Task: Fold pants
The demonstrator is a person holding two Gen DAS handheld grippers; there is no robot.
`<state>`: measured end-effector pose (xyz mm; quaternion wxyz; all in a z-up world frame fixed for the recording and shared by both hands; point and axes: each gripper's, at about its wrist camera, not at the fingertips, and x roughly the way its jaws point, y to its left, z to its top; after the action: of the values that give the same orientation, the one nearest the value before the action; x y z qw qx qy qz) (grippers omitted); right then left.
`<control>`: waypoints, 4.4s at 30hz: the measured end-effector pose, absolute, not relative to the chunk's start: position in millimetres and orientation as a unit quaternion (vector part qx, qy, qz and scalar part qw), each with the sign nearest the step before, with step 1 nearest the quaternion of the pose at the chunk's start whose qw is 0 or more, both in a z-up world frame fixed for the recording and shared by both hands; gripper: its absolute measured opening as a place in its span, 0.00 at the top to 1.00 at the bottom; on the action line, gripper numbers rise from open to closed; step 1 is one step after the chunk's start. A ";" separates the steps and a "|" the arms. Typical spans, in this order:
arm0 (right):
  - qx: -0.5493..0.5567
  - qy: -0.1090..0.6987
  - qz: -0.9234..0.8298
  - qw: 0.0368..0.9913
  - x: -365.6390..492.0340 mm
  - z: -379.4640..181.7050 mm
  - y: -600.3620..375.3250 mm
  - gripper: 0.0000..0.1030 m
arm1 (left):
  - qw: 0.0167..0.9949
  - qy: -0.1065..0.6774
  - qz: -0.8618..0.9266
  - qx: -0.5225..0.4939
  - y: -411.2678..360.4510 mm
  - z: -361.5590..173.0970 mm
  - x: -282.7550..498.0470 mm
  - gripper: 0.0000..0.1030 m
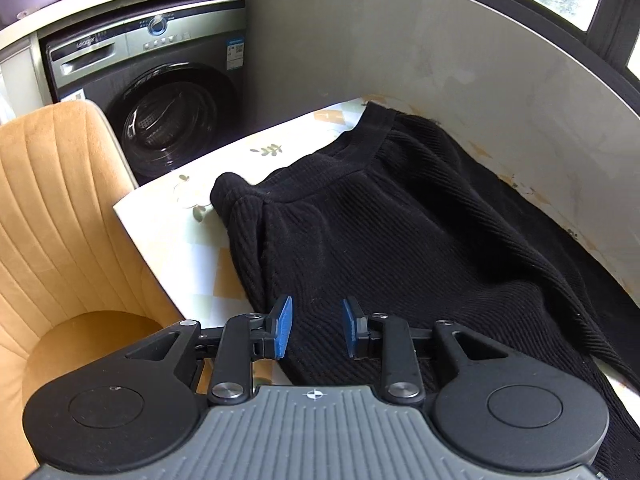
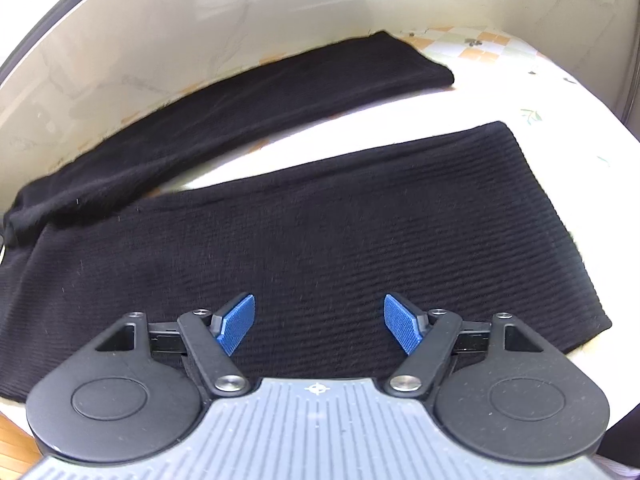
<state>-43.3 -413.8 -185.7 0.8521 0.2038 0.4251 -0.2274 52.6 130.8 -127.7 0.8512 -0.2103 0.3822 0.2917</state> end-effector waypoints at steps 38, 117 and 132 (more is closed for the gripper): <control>0.076 0.364 -0.272 0.888 128.5 -103.3 -450.6 0.27 | 0.871 0.445 0.037 -0.206 132.8 -167.5 368.7 0.72; 0.227 0.434 -0.201 0.848 176.1 -188.0 -452.2 0.62 | 0.853 0.442 0.165 -0.224 309.3 -227.6 438.0 0.24; 0.241 0.469 -0.204 0.825 121.5 -191.2 -417.1 0.62 | 0.871 0.429 0.165 -0.173 267.6 -232.2 453.3 0.55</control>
<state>121.5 -417.1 -191.2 0.8249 0.2407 0.4691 -0.2040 453.3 267.6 -232.2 0.8708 -0.1734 0.4293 0.1652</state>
